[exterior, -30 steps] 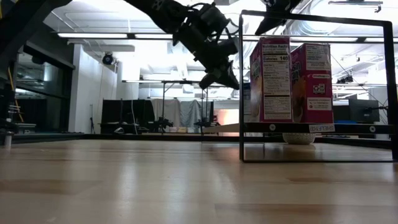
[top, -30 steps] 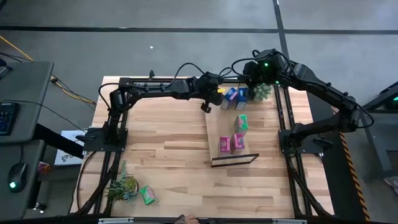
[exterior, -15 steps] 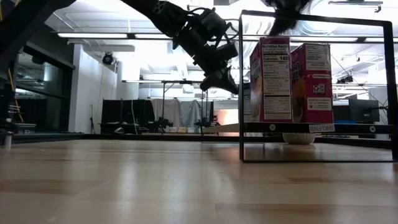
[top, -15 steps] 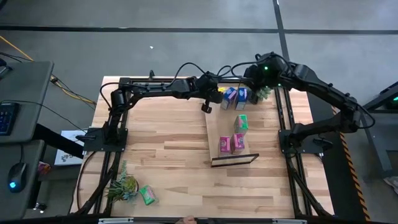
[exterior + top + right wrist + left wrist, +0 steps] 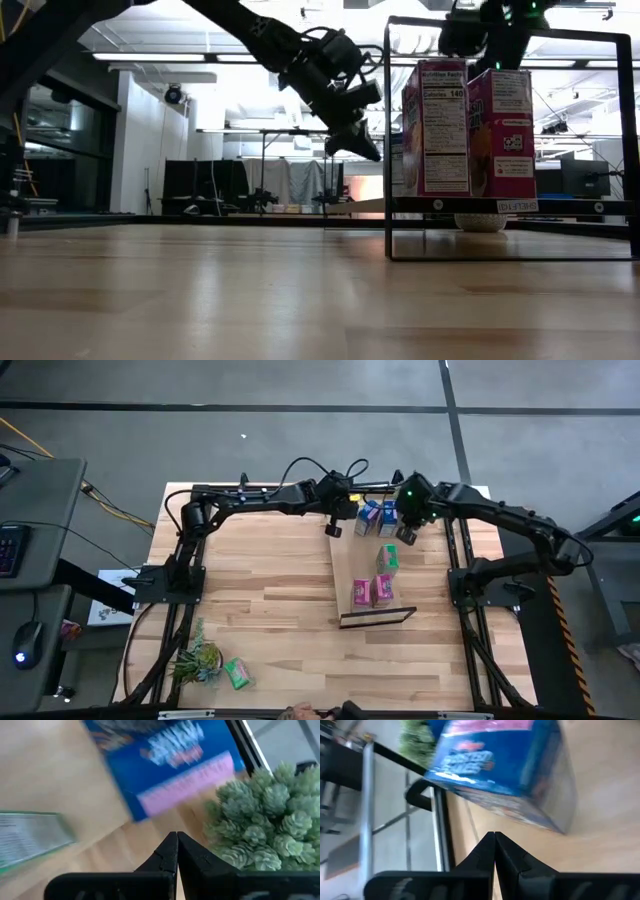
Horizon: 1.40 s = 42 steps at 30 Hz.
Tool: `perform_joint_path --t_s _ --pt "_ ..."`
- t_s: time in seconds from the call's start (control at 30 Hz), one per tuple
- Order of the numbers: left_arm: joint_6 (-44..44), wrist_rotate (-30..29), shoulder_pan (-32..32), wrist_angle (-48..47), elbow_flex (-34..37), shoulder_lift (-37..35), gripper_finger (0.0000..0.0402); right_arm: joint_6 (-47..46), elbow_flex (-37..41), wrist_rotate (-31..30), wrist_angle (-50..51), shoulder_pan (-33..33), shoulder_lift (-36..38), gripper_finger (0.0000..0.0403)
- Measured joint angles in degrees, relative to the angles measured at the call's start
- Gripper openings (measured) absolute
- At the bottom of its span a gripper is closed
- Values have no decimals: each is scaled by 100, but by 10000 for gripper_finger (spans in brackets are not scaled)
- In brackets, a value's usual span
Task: Stack cereal on shelf
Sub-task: Adjust the cereal boxes on the shelf
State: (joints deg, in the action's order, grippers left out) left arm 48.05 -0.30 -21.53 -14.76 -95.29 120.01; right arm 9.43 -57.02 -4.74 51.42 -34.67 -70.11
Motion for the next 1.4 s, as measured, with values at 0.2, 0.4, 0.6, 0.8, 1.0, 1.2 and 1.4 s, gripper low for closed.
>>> perform_joint_path --t_s 0.2,0.4,0.6,0.8,1.0,1.2,1.4 --pt "-223 189 1 287 -11 151 0 79 635 -138 -1002 -217 2 0" --pt "-451 280 25 276 -4 306 0 206 765 -98 -1308 -298 2 0" --pt "-747 639 23 503 -4 306 0 262 765 -53 -1448 -296 2 0" --pt "-1108 648 23 603 -4 306 0 214 765 227 -1718 -298 2 0" --pt "-1612 565 32 716 -4 304 0 217 768 223 -1846 -298 2 0" --pt "-1862 510 23 1009 -4 304 0 340 767 42 -1782 -298 2 0" --pt "-1939 513 -48 1109 -4 304 0 493 765 31 -1828 -298 2 0"
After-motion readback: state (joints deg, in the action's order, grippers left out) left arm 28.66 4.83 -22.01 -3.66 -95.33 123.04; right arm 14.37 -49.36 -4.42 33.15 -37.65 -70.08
